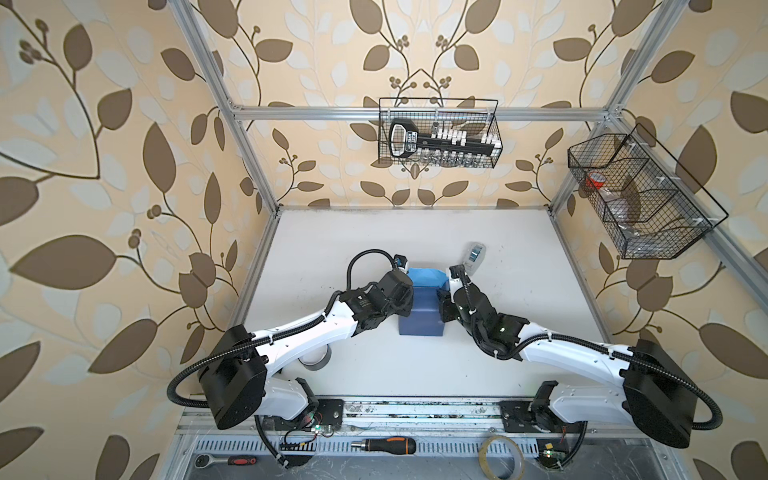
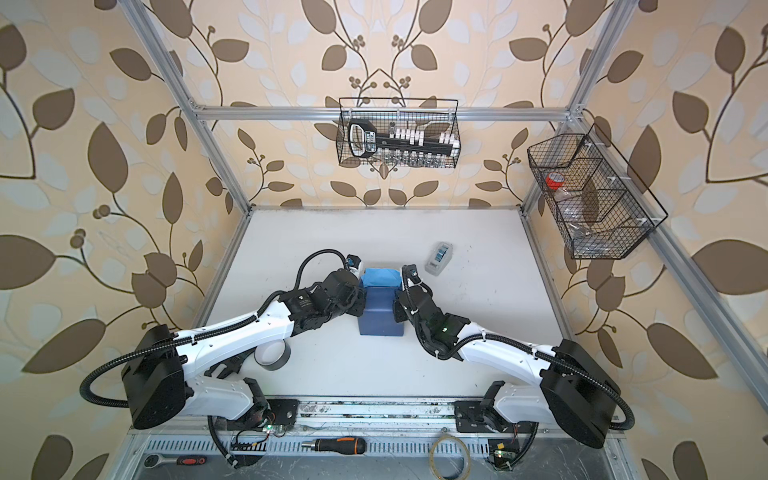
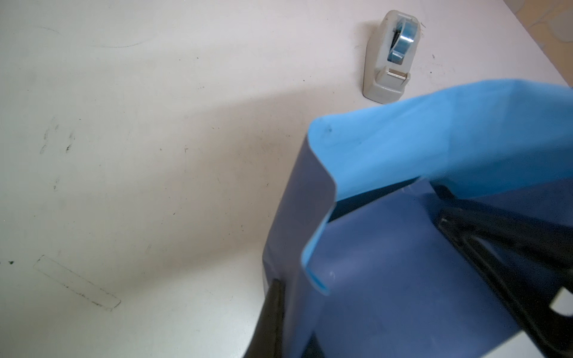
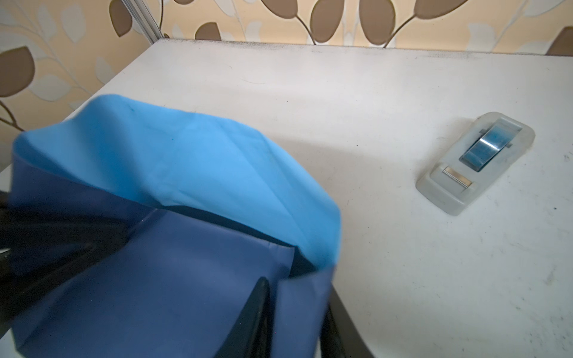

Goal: Wrap the gift box in paper

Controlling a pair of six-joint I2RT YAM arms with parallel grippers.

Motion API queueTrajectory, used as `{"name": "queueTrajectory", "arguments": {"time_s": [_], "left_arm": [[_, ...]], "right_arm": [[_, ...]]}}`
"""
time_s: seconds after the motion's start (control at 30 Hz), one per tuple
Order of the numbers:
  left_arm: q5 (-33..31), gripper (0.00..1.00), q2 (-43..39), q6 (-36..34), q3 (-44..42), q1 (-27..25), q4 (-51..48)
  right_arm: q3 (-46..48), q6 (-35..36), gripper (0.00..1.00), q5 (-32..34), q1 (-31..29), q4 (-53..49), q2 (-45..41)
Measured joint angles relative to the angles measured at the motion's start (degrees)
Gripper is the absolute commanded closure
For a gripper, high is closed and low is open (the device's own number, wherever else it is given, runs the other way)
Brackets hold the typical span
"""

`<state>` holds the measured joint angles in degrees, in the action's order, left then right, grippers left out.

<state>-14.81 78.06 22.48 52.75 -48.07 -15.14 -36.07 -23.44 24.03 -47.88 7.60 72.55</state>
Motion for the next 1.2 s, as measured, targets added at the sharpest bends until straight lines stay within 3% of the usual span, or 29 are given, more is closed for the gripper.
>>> {"name": "queueTrajectory", "arguments": {"time_s": [0.17, 0.37, 0.53, 0.73, 0.93, 1.2], "left_arm": [[-0.4, 0.96, 0.1, 0.0, 0.0, 0.0, 0.4], [-0.6, 0.96, 0.1, 0.0, 0.0, 0.0, 0.4], [-0.7, 0.96, 0.1, 0.0, 0.0, 0.0, 0.4], [-0.6, 0.97, 0.1, 0.0, 0.0, 0.0, 0.4], [-0.6, 0.98, 0.1, 0.0, 0.0, 0.0, 0.4], [-0.6, 0.98, 0.1, 0.0, 0.0, 0.0, 0.4]], "right_arm": [[-0.4, 0.3, 0.45, -3.0, 0.5, -3.7, -2.8], [-0.5, 0.4, 0.36, -12.6, 4.4, -8.5, -13.2], [-0.5, 0.6, 0.38, -23.3, 13.9, -11.5, -18.8], [0.1, -1.7, 0.47, -34.0, 25.5, -10.7, -17.2], [0.2, -4.1, 0.5, -39.6, 25.4, -8.1, -11.6], [0.2, -5.6, 0.53, -41.5, 21.9, -4.7, -7.5]]}}
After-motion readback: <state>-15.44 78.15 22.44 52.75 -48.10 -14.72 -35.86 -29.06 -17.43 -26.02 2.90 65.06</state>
